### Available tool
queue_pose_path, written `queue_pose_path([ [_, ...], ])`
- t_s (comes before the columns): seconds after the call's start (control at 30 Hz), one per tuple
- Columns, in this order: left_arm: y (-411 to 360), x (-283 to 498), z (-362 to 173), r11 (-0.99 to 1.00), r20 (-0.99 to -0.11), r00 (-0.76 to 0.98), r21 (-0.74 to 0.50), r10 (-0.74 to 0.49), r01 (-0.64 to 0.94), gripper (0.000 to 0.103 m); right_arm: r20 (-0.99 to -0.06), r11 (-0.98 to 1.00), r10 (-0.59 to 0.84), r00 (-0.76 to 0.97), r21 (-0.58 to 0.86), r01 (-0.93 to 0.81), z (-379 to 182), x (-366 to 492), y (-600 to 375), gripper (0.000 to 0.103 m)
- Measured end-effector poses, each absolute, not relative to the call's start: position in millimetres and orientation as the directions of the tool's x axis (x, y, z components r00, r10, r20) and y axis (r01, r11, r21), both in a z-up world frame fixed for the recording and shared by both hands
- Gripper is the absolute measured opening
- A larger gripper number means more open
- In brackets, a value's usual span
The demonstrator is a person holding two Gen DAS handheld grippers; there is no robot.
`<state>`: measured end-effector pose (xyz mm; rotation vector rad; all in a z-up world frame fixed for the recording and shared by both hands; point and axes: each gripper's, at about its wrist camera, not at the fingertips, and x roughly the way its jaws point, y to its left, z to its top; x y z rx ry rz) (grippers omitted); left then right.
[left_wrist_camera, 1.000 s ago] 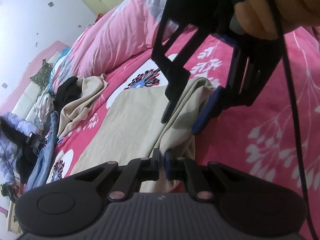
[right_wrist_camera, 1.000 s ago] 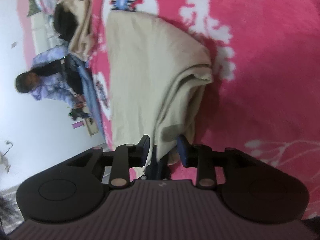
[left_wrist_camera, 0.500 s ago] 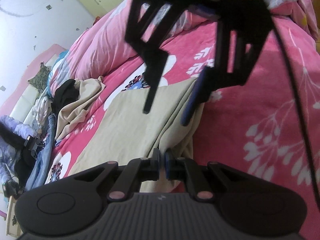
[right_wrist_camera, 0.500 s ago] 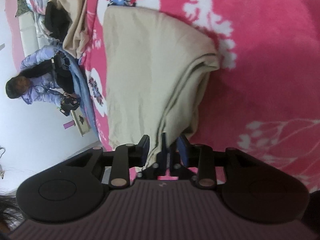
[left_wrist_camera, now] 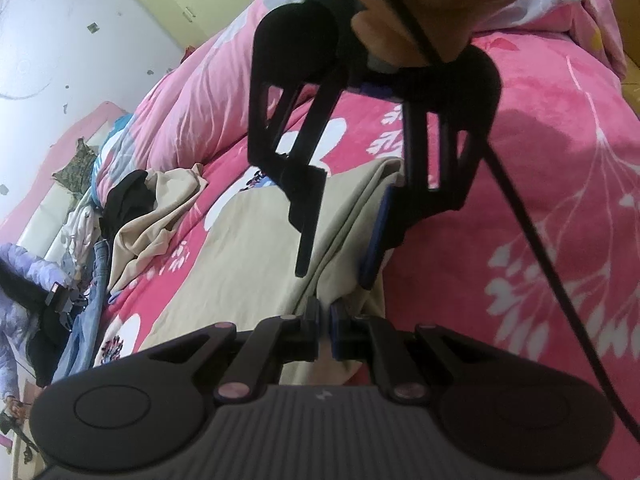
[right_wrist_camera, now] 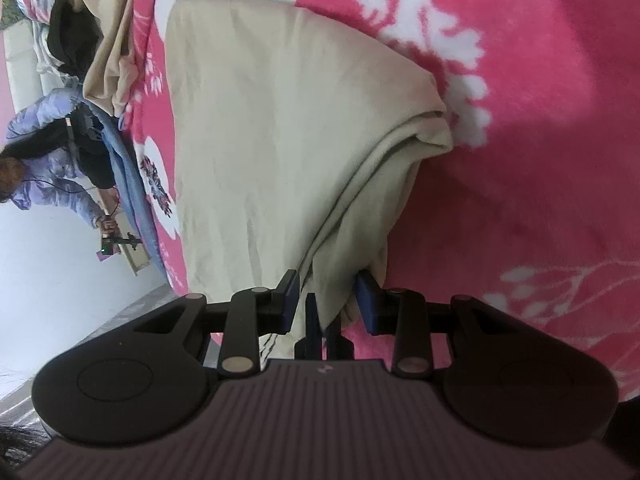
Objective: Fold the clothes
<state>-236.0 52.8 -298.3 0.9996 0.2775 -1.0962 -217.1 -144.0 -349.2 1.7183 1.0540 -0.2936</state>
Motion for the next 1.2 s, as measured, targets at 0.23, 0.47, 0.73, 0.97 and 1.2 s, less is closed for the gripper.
queue_pose_path([
  [0.23,57.3,-210.4,-282.0,0.138,-0.734,0.349,0.334,-0.583,0.933,0.015,-0.682,0.097,0.466,0.564,0.673,0.733,-346.8,-204.4,-139.6,0.009],
  [0.47,61.9,-157.3,-268.4,0.23,-0.807,0.135,-0.002,-0.576,0.973,0.019,-0.719,0.579,0.348,0.602,0.67,0.465,-322.9,-194.4,-116.9,0.008],
  [0.73,50.0,-133.5,-278.3,0.262,-0.813,0.095,-0.072,-0.574,0.962,0.025,-0.651,0.868,0.302,0.696,0.49,0.083,-303.8,-196.8,-99.1,0.007],
  [0.97,39.8,-141.7,-287.9,0.253,-0.822,0.143,-0.001,-0.552,0.968,0.027,-0.639,0.931,0.309,0.704,0.354,-0.087,-291.9,-193.1,-88.1,0.007],
  [1.2,36.0,-128.1,-289.3,0.363,-0.833,0.152,-0.062,-0.532,0.93,0.016,-0.631,0.946,0.3,0.715,0.291,-0.141,-283.5,-201.4,-87.1,0.006],
])
